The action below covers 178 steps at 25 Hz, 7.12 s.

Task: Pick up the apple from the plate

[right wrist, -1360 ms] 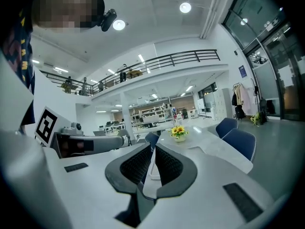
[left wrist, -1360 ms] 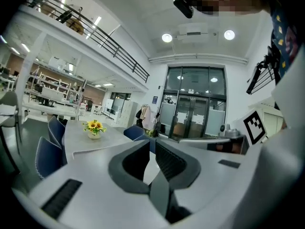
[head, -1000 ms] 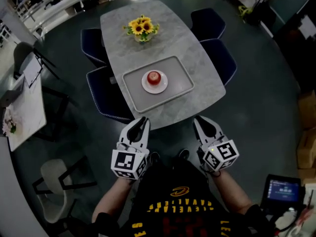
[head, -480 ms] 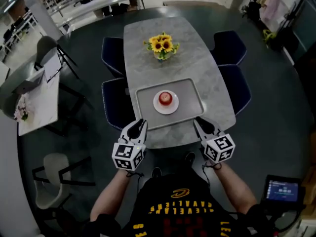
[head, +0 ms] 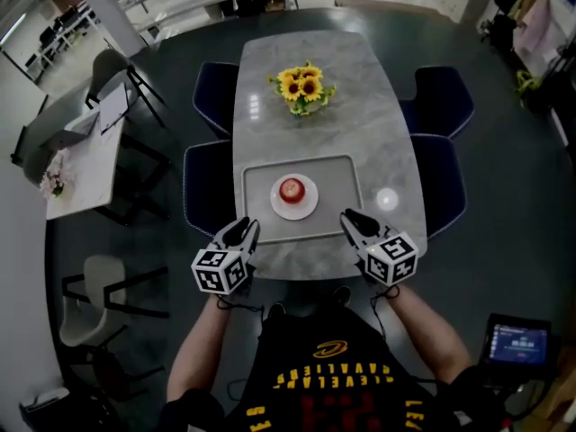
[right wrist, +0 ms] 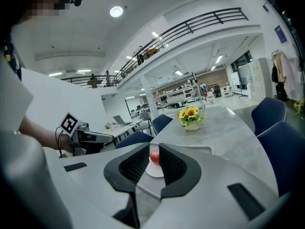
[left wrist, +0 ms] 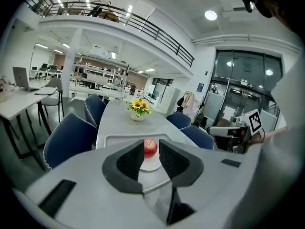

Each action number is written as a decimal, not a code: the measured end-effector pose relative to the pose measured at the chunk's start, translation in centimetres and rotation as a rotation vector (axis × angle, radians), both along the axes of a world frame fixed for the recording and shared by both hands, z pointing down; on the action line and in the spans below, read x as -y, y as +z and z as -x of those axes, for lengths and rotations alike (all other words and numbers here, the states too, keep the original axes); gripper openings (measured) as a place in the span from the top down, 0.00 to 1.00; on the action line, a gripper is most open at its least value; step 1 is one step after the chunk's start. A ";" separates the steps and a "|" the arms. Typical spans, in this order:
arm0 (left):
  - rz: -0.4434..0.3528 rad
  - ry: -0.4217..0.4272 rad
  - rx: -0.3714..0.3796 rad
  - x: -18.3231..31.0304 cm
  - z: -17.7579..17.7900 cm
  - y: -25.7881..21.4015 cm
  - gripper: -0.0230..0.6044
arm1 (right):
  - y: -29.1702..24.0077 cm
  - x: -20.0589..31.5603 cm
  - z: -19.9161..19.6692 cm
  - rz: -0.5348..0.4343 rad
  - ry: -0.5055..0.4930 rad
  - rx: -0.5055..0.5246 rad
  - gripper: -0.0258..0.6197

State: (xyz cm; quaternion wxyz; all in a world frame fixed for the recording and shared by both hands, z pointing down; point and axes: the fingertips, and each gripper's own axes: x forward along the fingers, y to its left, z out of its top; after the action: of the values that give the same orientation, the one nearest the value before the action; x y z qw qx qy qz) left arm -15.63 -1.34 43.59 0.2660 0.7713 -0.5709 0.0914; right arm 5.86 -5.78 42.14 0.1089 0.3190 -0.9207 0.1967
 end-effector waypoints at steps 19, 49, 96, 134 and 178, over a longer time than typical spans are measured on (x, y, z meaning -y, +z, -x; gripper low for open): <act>0.262 -0.078 -0.135 3.1 0.2 8.4 0.83 | 8.1 4.7 1.2 0.348 -0.004 0.111 0.83; 0.588 -0.026 -0.272 9.5 0.8 19.1 0.83 | 20.1 9.2 7.3 0.733 0.082 -0.101 0.83; 0.800 -0.091 -0.616 9.3 -1.0 19.7 0.90 | 21.2 8.7 7.3 0.935 0.176 0.093 0.89; 0.721 -0.029 -0.600 7.7 -11.9 12.7 0.91 | 14.4 7.7 -3.1 0.822 0.124 0.143 0.89; 0.702 0.048 -0.557 10.6 -28.2 10.5 0.91 | 12.6 11.0 -19.1 0.773 0.095 0.163 0.89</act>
State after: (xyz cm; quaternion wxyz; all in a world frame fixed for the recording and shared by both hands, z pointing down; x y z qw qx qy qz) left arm 12.54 -11.90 54.05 0.6529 0.6427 -0.3938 0.0746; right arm 25.01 -16.79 54.75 0.1382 0.2800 -0.7685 0.5584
